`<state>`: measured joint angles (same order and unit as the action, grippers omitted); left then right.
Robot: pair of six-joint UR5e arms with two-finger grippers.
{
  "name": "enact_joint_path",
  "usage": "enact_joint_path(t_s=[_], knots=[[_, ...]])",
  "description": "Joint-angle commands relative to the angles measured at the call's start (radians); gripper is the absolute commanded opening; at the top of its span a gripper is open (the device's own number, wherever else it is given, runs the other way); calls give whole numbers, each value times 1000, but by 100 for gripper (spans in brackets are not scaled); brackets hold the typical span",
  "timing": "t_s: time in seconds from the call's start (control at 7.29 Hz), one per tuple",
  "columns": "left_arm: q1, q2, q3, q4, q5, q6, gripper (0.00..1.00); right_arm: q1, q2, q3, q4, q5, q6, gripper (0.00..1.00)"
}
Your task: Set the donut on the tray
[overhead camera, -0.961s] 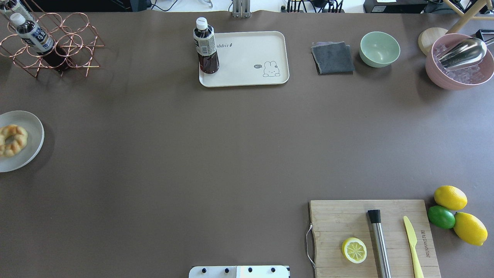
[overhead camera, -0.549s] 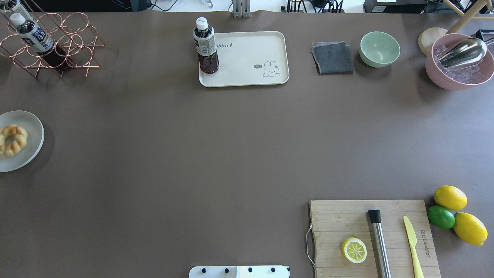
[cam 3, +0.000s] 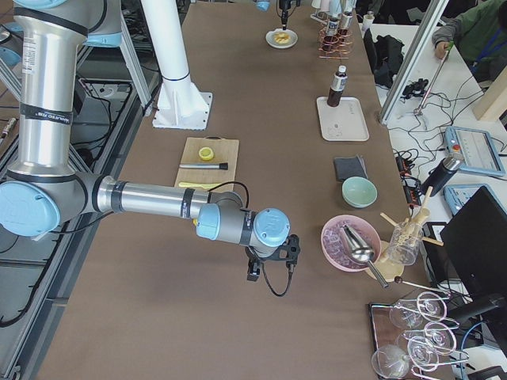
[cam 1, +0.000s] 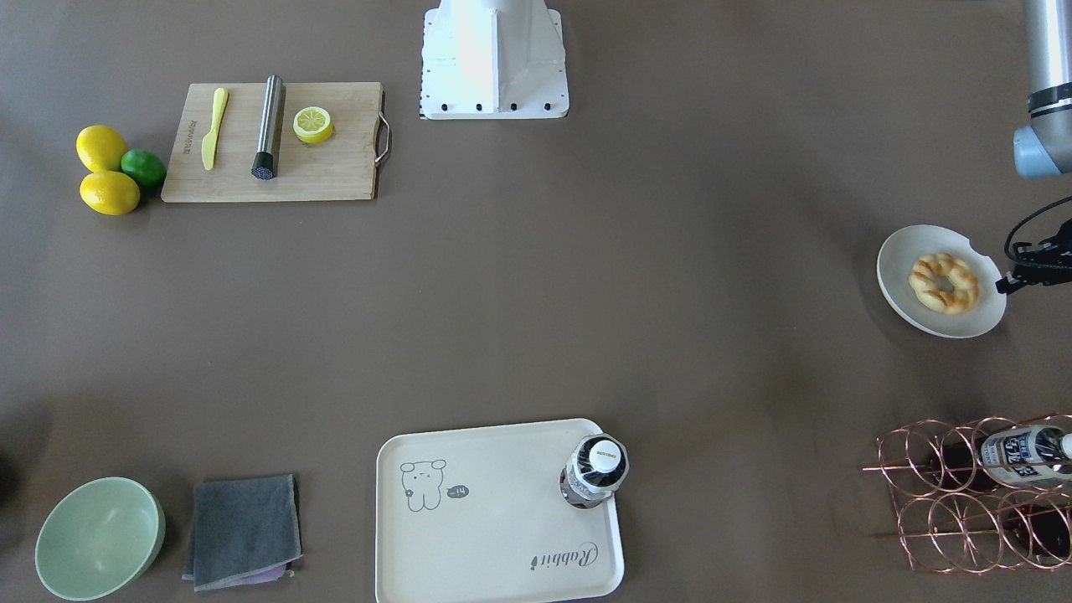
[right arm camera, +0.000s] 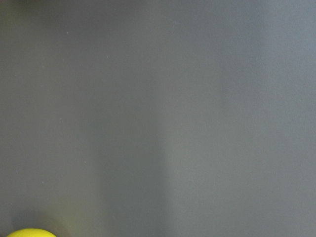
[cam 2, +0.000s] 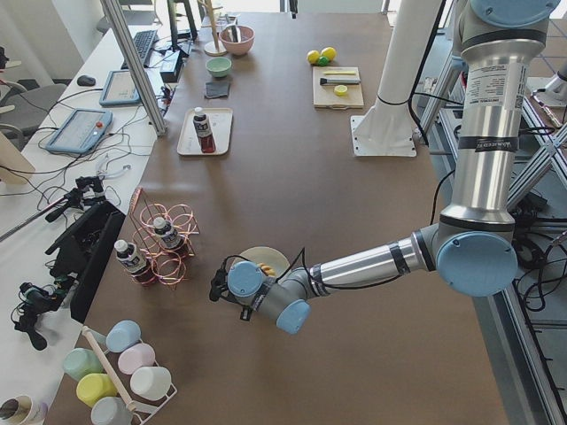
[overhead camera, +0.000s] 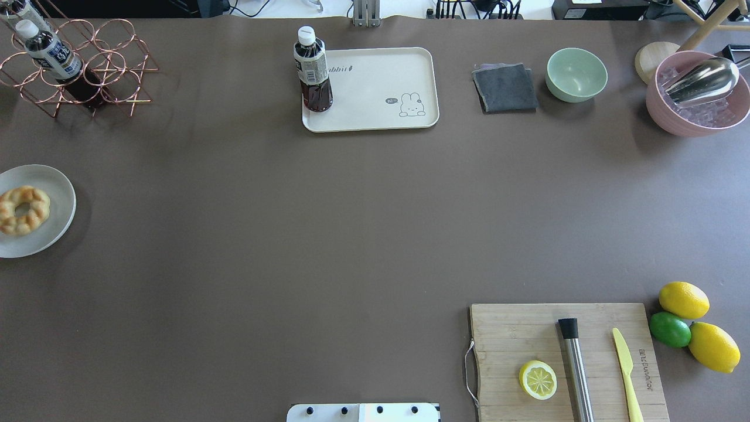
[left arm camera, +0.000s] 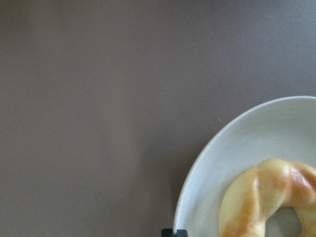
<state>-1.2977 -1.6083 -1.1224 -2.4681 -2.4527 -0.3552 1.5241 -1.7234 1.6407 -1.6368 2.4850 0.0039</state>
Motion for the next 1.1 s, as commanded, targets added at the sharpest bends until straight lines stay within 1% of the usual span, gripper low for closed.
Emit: enact_joint_path(t_s=[0.0,0.27,0.41,0.55,0.69,0.82,0.96], knots=[[0,-1,-87,1,-35,-136,0,-1,4,1,0,2,2,100],[0,-8,-201,-2,-43,-323,0,-1,22,14,0,0,4,100],[20,-13,-265,-2,-40,-428,0,1,25,58,0,-11,2,100],[73,-13,-331,0,-26,-500,0,1,27,111,2,-53,-5,100],[118,-15,-386,0,-20,-578,0,1,27,157,52,-134,-10,100],[183,-28,-448,5,62,-666,0,-5,27,163,99,-141,-8,100],[296,-44,-492,9,160,-758,0,-43,39,183,101,-149,7,100]])
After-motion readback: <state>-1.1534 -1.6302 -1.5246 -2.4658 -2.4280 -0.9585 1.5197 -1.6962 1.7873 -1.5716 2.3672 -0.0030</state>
